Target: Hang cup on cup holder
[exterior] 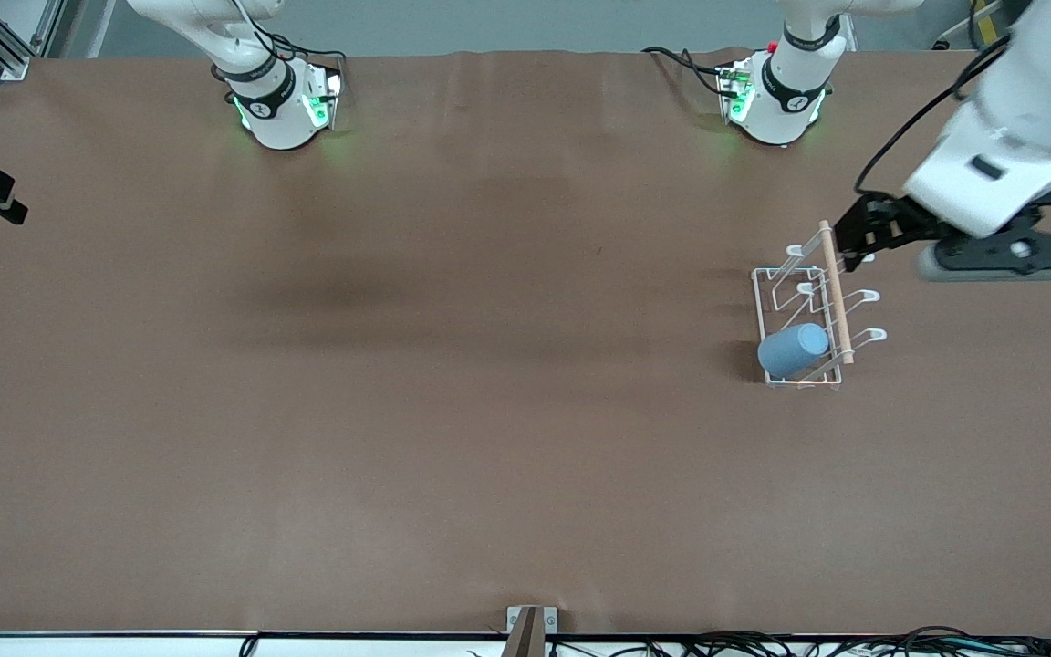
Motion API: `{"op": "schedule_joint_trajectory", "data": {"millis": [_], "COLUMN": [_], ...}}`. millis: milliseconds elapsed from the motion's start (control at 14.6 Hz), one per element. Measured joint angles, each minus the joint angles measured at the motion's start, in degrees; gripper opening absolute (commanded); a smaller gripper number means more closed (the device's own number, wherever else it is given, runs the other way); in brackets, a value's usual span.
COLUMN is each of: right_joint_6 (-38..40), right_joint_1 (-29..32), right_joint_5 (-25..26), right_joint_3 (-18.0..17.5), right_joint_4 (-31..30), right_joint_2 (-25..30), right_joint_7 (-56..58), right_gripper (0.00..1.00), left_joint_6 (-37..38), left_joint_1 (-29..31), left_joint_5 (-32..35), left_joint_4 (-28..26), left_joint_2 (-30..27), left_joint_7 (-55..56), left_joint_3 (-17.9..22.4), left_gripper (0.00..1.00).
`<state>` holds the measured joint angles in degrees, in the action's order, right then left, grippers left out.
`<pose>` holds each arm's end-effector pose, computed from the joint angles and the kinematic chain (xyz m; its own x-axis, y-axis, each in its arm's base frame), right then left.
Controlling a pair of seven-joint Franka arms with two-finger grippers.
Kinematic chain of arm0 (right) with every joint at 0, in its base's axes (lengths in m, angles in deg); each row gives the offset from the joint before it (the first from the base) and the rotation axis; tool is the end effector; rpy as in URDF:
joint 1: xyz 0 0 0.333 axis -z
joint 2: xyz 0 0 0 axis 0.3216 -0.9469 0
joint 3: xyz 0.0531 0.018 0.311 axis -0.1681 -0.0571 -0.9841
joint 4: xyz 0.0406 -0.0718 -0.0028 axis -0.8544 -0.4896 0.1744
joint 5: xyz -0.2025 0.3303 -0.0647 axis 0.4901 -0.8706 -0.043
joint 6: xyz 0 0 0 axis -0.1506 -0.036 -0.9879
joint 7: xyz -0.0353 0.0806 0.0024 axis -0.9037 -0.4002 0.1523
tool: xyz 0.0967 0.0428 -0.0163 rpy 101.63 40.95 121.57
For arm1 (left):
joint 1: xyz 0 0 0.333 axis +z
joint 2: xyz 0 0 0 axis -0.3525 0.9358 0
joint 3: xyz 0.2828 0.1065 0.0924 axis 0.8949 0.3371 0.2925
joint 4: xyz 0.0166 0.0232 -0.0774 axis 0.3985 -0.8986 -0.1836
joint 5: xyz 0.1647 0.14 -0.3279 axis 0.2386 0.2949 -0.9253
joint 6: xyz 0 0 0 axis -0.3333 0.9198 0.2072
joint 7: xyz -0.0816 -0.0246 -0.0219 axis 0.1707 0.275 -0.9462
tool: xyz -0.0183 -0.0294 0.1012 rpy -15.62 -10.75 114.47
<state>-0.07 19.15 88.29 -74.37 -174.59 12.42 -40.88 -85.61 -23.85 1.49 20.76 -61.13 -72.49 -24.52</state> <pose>0.5296 -0.0482 0.6760 0.9985 -0.0497 0.0232 -0.0495 -0.9988 -0.0059 0.5807 -0.1411 0.6818 0.9971 -0.0434 0.0621 -0.0413 -0.9985 -0.0357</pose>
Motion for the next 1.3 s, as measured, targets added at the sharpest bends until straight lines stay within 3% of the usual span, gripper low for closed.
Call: {"op": "schedule_joint_trajectory", "data": {"millis": [205, 616, 822, 1301], "right_joint_6": [0.0, 0.0, 0.0, 0.0], "right_joint_1": [0.0, 0.0, 0.0, 0.0], "right_joint_5": [0.0, 0.0, -0.2, -0.3], "right_joint_3": [0.1, 0.2, 0.2, 0.2], "right_joint_4": [0.0, 0.0, 0.0, 0.0], "right_joint_2": [0.0, 0.0, -0.1, -0.2], "right_joint_7": [0.0, -0.1, -0.2, -0.2], "right_gripper": [0.99, 0.99, 0.99, 0.99], "left_joint_6": [0.7, -1.2, -2.8, -5.0], "left_joint_1": [3.8, 3.5, 3.3, 3.2], "left_joint_5": [-2.4, -2.7, -4.2, -5.2], "left_joint_4": [-4.0, -21.3, -27.3, -28.8], "left_joint_2": [-4.4, -17.1, -20.9, -21.6], "left_joint_7": [-4.6, -4.9, -4.9, -4.9], "left_joint_3": [0.3, 2.5, 4.3, 5.0], "left_gripper": [1.00, 1.00, 1.00, 1.00]}}
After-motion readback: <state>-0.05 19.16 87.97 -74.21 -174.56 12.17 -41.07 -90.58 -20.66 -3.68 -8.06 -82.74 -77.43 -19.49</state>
